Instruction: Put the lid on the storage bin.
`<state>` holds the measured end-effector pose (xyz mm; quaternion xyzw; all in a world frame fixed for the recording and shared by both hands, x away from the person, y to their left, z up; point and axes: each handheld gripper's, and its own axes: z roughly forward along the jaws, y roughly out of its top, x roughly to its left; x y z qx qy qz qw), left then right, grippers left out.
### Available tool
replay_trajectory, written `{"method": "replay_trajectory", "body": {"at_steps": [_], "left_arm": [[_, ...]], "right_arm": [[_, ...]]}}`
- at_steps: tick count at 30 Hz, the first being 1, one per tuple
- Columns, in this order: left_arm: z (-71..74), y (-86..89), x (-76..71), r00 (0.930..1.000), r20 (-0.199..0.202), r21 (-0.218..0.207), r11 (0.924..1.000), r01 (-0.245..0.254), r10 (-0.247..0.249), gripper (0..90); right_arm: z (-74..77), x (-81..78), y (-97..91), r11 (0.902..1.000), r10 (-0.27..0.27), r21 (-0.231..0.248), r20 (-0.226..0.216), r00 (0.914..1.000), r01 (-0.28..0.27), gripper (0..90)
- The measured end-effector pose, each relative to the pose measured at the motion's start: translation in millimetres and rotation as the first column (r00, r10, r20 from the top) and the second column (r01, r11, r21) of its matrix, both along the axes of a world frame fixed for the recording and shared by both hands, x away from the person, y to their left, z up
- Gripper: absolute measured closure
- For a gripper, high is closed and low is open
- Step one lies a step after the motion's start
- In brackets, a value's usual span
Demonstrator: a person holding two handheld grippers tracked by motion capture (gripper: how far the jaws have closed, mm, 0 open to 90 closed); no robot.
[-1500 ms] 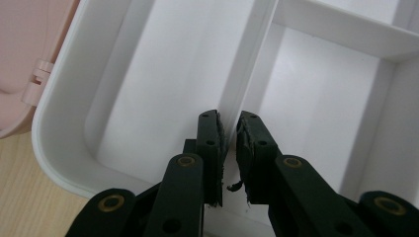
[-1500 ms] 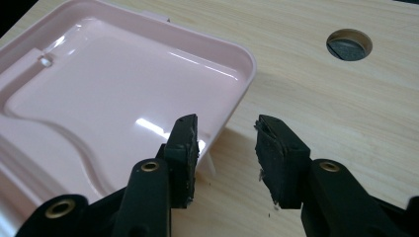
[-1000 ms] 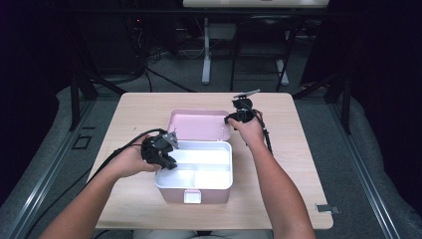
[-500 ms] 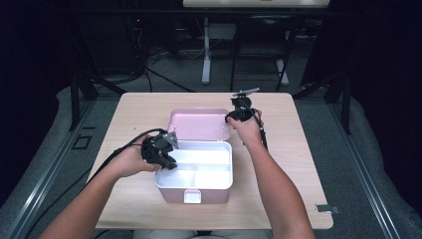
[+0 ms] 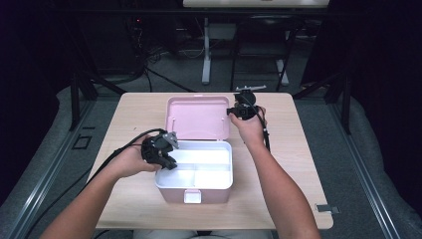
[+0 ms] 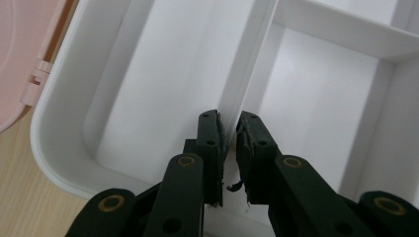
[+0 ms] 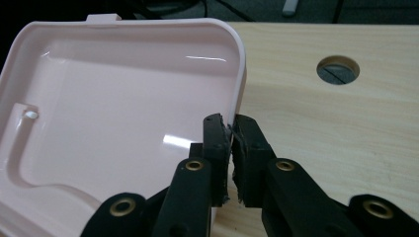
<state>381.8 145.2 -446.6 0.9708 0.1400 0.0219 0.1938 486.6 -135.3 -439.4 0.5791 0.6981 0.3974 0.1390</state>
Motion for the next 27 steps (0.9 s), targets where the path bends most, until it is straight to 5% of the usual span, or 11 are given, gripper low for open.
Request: {"method": "replay_trajectory", "body": {"at_steps": [6, 20, 27], "left_arm": [[0.0, 0.0, -0.3, 1.0000, 0.002, 0.000, 1.0000, 0.000, 0.000, 80.3], [0.0, 0.0, -0.7, 1.0000, 0.006, 0.000, 1.0000, 0.001, -0.001, 80.5], [-0.1, 0.0, -1.0, 1.0000, 0.008, -0.003, 1.0000, 0.000, 0.000, 80.4]], "right_arm": [[13.9, -16.2, -0.6, 0.9997, 0.022, -0.015, 0.104, 0.9943, -0.021, 86.1], [28.1, -50.6, -2.5, 0.9987, 0.049, -0.022, 0.238, 0.9700, -0.046, 87.1], [30.5, -76.9, -2.6, 0.9979, 0.062, -0.039, 0.334, 0.9404, -0.052, 87.4]]}}
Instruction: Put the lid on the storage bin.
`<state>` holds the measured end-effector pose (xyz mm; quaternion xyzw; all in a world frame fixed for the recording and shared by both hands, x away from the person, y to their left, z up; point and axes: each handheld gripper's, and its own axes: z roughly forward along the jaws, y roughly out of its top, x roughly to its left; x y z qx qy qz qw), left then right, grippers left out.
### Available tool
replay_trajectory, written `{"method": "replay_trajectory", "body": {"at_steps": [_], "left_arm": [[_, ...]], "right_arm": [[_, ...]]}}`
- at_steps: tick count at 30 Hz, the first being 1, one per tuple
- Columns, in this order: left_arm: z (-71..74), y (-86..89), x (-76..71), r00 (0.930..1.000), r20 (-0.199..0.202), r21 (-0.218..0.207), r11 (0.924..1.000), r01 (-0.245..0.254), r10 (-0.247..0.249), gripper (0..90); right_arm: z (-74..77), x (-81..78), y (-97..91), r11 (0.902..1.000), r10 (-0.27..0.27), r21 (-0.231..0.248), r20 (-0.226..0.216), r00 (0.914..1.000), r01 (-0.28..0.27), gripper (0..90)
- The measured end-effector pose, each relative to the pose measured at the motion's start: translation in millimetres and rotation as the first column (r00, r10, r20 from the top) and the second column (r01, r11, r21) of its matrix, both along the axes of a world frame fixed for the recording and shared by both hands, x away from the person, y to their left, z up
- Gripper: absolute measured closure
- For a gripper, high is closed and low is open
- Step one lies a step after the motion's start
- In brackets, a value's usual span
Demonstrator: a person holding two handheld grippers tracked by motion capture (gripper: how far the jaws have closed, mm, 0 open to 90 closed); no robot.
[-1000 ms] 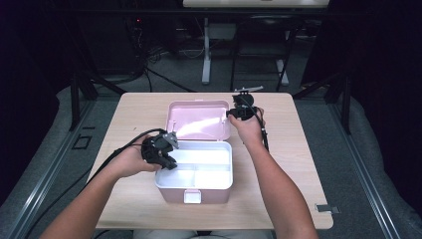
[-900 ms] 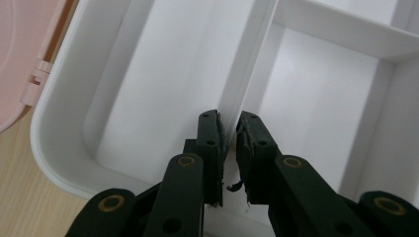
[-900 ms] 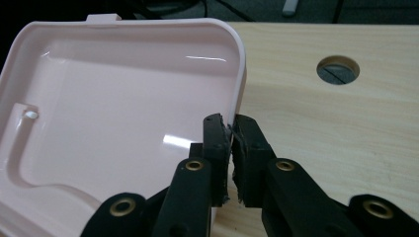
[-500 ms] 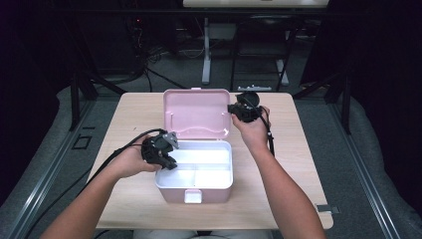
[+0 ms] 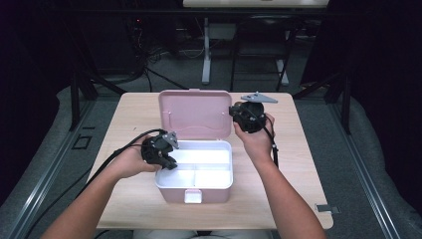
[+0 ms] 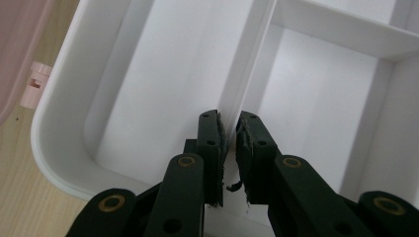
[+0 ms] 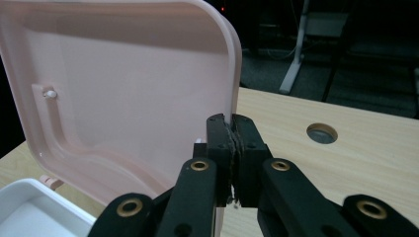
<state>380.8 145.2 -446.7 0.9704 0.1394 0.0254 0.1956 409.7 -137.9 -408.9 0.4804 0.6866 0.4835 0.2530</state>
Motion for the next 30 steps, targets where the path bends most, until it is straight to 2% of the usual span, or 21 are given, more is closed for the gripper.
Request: {"method": "replay_trajectory", "body": {"at_steps": [8, 12, 16, 20, 23, 25, 28, 30], "left_arm": [[0.0, -0.1, 0.3, 0.9999, -0.005, -0.007, 0.9999, -0.012, 0.012, 80.0], [0.1, 0.1, 0.1, 1.0000, -0.007, -0.015, 0.9999, 0.001, -0.002, 78.0], [6.3, 3.9, -2.9, 1.0000, 0.004, -0.048, 0.9989, 0.001, -0.001, 74.1], [19.2, 15.4, -7.7, 0.9982, 0.054, -0.112, 0.9935, -0.021, 0.027, 71.2], [27.7, 25.8, -9.9, 0.9943, 0.088, -0.175, 0.9836, -0.044, 0.060, 68.2], [33.1, 36.0, -9.3, 0.9894, 0.099, -0.231, 0.9695, -0.081, 0.106, 66.8], [35.8, 48.4, -6.8, 0.9755, 0.112, -0.299, 0.9424, -0.149, 0.190, 63.4], [36.3, 55.1, -4.7, 0.9624, 0.113, -0.343, 0.9187, -0.195, 0.247, 62.2]], "right_arm": [[0.6, -27.7, -0.1, 0.9995, 0.018, -0.028, 0.077, 0.9968, -0.016, 87.3], [-0.3, -33.7, -1.0, 0.9991, 0.028, -0.034, 0.094, 0.9952, -0.025, 87.3], [0.2, -34.8, -1.8, 0.9989, 0.036, -0.032, 0.092, 0.9951, -0.034, 87.2], [0.1, -35.3, -2.1, 0.9987, 0.038, -0.036, 0.094, 0.9948, -0.035, 87.2], [0.2, -36.5, -2.0, 0.9987, 0.039, -0.036, 0.094, 0.9948, -0.036, 87.2], [0.2, -37.2, -2.0, 0.9987, 0.039, -0.036, 0.095, 0.9947, -0.035, 87.2], [0.3, -38.5, -2.1, 0.9986, 0.040, -0.038, 0.096, 0.9946, -0.036, 87.2], [0.4, -39.2, -2.1, 0.9986, 0.041, -0.038, 0.095, 0.9946, -0.037, 87.2]]}}
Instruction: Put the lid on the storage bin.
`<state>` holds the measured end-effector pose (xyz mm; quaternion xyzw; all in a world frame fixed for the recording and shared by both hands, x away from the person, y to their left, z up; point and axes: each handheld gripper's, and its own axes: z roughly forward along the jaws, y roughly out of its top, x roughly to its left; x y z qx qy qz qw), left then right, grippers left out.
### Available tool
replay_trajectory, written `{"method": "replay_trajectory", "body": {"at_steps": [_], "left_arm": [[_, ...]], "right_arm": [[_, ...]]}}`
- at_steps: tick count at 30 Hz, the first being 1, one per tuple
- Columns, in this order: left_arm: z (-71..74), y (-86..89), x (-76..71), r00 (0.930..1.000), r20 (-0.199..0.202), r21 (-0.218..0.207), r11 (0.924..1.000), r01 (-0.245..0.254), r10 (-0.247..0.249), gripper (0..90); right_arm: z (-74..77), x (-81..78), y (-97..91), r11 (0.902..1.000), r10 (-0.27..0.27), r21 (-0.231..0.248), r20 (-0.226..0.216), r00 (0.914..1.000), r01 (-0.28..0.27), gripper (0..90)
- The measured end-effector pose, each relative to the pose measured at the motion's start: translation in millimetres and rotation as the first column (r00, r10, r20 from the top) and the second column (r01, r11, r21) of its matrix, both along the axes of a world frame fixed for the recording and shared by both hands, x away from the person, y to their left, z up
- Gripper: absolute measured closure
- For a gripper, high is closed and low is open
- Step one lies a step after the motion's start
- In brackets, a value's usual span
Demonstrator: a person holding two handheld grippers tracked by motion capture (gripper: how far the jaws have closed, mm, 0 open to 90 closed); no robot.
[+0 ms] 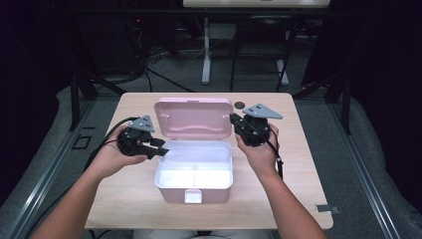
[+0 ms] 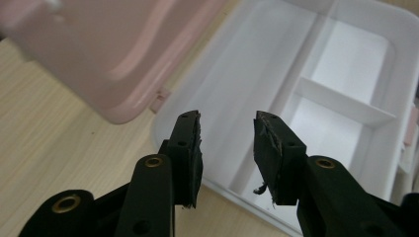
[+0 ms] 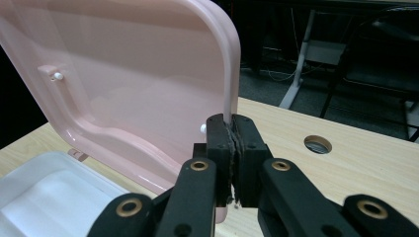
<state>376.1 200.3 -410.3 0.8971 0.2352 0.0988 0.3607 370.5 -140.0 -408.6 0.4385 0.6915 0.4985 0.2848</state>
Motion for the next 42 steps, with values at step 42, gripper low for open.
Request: {"method": "replay_trajectory", "body": {"at_steps": [42], "left_arm": [[26.9, 7.4, 22.8, 0.9277, 0.183, -0.282, 0.9215, -0.267, 0.325, 79.0]], "right_arm": [[1.0, -7.4, -4.0, 0.9994, 0.035, 0.008, -0.016, 0.9993, -0.035, 85.2]]}}
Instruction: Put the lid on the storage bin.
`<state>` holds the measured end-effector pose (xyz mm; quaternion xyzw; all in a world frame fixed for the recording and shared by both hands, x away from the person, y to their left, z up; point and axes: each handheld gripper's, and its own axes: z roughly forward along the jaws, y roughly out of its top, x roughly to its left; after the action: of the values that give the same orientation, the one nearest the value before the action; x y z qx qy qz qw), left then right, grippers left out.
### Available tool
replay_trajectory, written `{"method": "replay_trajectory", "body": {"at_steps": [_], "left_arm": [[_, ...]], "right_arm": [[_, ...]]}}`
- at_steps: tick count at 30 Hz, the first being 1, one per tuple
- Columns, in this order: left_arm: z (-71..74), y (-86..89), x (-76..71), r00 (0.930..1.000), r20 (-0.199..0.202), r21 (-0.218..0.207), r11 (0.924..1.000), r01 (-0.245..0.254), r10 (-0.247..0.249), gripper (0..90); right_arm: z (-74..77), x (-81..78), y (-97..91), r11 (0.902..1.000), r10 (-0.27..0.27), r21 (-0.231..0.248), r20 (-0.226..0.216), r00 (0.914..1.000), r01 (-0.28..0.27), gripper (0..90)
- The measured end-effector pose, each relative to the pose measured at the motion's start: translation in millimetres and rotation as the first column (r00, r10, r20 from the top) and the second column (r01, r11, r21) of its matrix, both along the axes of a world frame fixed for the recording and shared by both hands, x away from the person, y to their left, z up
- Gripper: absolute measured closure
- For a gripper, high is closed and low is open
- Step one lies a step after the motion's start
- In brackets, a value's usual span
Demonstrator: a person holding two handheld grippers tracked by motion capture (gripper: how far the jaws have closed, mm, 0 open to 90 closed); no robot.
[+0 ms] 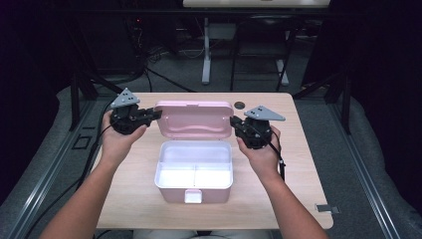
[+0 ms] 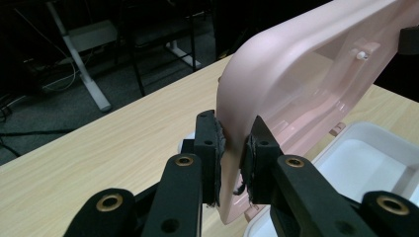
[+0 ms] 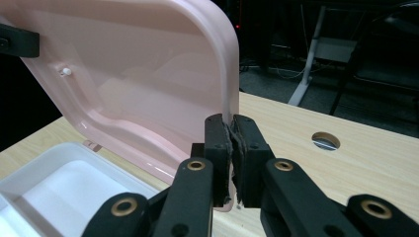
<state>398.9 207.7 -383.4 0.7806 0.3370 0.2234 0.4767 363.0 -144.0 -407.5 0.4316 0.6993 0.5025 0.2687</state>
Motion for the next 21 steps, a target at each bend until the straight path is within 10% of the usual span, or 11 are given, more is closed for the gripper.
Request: {"method": "replay_trajectory", "body": {"at_steps": [21], "left_arm": [[-2.5, 3.3, -20.4, 0.9997, 0.006, 0.003, 0.9997, 0.024, -0.024, 76.6]], "right_arm": [[10.4, -14.7, -3.7, 0.9985, 0.045, 0.030, 0.028, 0.9986, -0.046, 80.6]]}}
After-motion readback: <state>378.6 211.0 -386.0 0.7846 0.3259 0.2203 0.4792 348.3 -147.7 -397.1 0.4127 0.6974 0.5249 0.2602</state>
